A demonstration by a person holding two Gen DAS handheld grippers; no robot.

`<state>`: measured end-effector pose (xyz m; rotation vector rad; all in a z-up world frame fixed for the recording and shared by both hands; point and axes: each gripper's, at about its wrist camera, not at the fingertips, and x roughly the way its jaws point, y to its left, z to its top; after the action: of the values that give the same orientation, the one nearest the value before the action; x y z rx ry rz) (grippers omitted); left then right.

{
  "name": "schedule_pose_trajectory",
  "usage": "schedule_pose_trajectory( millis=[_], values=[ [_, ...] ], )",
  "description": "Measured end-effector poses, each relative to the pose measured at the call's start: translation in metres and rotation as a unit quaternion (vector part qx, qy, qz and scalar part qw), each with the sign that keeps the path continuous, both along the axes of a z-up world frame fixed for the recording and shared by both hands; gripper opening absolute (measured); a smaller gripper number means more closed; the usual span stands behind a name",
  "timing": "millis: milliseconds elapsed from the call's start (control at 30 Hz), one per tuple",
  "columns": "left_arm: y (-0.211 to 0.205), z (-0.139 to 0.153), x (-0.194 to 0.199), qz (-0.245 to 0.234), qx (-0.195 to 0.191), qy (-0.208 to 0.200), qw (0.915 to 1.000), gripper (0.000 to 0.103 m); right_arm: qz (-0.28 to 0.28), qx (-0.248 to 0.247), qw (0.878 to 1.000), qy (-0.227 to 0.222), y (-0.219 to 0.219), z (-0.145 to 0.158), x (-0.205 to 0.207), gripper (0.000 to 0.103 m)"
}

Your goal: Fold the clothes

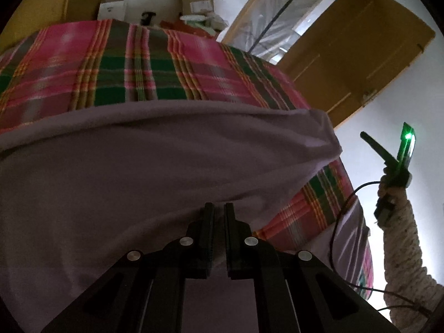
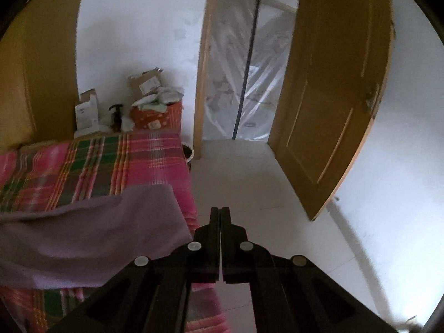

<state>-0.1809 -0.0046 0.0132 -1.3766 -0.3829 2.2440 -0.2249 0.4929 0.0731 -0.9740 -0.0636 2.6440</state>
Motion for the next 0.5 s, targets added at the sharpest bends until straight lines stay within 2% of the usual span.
schedule_pose_trajectory(
  millis=[33,133,267,333,400,500],
  values=[
    [0.001,-0.001,0.000,0.000,-0.001,0.000,1.0000,0.007,0.003,0.002,1.000,-0.006,0.000,-0.001,0.000,0.000],
    [0.004,-0.001,0.001,-0.002,-0.008,0.002,1.0000,0.007,0.024,-0.034,0.999,-0.033,0.006,-0.020,0.000,0.001],
    [0.014,0.001,0.003,-0.011,-0.040,0.013,0.9991,0.008,0.056,-0.084,0.993,-0.068,0.012,-0.046,0.001,0.026],
    [0.019,0.001,0.004,-0.014,-0.056,0.017,0.9982,0.009,0.070,-0.104,0.989,-0.080,0.012,-0.056,0.000,0.030],
    [0.026,0.002,0.005,-0.019,-0.066,0.024,0.9974,0.016,0.084,-0.117,0.986,-0.082,0.008,-0.062,-0.003,0.036],
    [0.033,0.003,0.006,-0.031,-0.074,0.029,0.9963,0.016,0.093,-0.151,0.982,-0.072,0.008,-0.062,-0.012,0.040]
  ],
)
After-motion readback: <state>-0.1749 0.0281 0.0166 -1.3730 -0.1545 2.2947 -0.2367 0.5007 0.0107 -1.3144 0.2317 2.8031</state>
